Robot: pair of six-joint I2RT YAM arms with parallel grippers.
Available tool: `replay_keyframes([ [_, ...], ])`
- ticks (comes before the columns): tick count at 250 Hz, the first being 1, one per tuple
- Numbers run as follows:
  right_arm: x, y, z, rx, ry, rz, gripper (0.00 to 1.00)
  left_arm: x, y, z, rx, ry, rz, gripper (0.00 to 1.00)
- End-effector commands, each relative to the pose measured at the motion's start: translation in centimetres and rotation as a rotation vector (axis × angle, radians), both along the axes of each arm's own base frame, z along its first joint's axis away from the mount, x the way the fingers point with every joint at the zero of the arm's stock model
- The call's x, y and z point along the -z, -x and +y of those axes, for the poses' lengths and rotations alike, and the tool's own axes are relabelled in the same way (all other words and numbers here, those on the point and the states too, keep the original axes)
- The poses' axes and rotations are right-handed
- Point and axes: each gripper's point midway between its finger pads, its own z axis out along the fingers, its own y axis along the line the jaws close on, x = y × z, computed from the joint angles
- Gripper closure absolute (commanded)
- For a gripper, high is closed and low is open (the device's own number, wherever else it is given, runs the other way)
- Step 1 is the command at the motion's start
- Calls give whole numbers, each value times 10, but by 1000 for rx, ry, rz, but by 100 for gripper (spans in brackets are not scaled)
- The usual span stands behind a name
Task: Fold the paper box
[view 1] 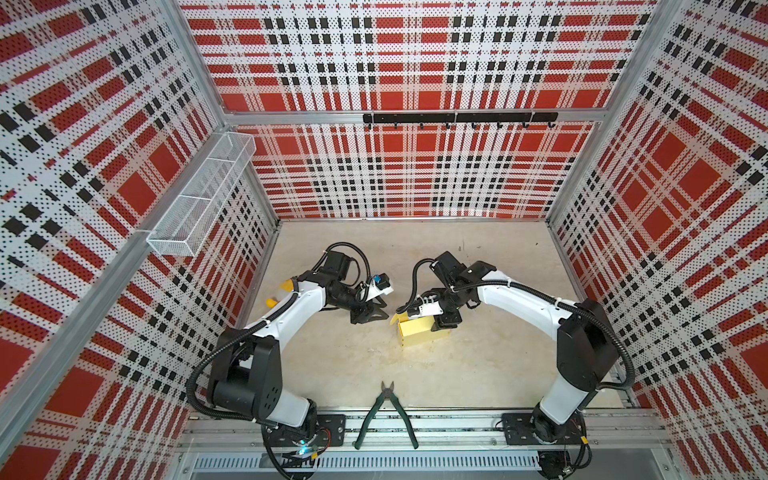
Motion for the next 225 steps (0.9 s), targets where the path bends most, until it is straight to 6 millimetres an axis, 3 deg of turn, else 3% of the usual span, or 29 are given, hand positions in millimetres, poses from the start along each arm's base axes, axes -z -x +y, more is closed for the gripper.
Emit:
replay_keyframes([
  [1, -5, -2, 6, -20, -25, 9, 33, -5, 9, -8, 154, 16, -93, 57],
  [77, -3, -1, 9, -24, -25, 25, 35, 0, 3, -10, 230, 20, -156, 58],
  [146, -1, -2, 7, -19, -24, 25, 35, -17, 6, 2, 337, -36, -242, 58],
  [225, 0, -1, 8, -21, -26, 29, 36, 10, -16, 2, 360, -111, -348, 57],
])
